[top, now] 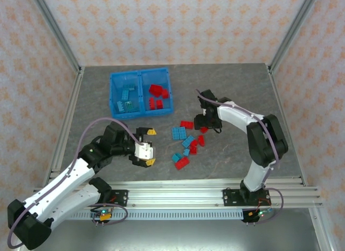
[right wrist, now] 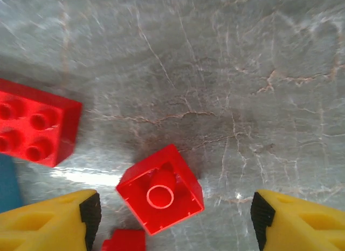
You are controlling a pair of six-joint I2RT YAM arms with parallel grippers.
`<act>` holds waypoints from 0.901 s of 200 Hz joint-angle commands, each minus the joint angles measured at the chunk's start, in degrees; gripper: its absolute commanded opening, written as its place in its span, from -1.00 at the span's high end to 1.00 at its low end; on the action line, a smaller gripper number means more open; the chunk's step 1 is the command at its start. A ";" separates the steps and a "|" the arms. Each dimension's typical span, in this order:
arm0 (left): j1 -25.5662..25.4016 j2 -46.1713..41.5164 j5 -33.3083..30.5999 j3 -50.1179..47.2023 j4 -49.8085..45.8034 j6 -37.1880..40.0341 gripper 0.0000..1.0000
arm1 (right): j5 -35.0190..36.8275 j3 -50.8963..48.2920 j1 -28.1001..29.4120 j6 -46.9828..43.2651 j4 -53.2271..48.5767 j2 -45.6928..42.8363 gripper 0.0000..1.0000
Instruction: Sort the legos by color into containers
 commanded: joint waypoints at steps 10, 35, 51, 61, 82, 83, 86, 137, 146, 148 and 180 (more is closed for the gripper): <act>-0.34 -0.39 1.71 1.47 -1.31 0.47 -0.99 | -1.73 3.36 0.16 -3.96 -3.41 2.42 -0.38; -0.37 0.05 1.90 1.85 -1.71 0.60 -0.99 | -3.28 2.29 0.15 -2.98 -1.93 2.98 -0.15; -0.36 0.05 1.81 1.84 -1.72 0.60 -0.99 | -3.40 1.86 0.18 -2.24 -1.27 3.42 -0.02; -0.47 0.05 1.81 1.85 -1.78 0.51 -0.99 | -3.94 1.87 0.10 -2.11 -1.35 3.77 0.05; -0.45 0.06 1.81 1.86 -1.83 0.56 -0.99 | -3.96 2.24 0.13 -1.92 -1.62 4.16 0.17; -0.45 0.06 1.81 1.85 -1.90 0.53 -0.99 | -3.91 2.23 0.12 -1.88 -1.59 4.16 0.18; -0.48 0.07 1.81 1.92 -1.89 0.52 -0.99 | -3.87 2.27 0.10 -1.81 -1.56 4.11 0.21; -0.55 -0.17 1.53 1.95 -1.97 0.70 -0.99 | -6.04 2.90 0.16 1.54 0.06 -0.89 0.47; -0.58 -0.45 1.38 1.94 -1.73 0.60 -0.99 | -7.13 3.53 0.40 3.00 0.56 -3.12 0.52; -0.59 -0.51 1.26 1.85 -1.66 0.60 -0.99 | -7.39 3.62 0.51 3.30 0.73 -3.60 0.52; -0.53 -2.59 -0.50 0.84 1.13 -0.54 -0.99 | -8.18 8.03 6.60 6.32 5.65 -11.46 0.53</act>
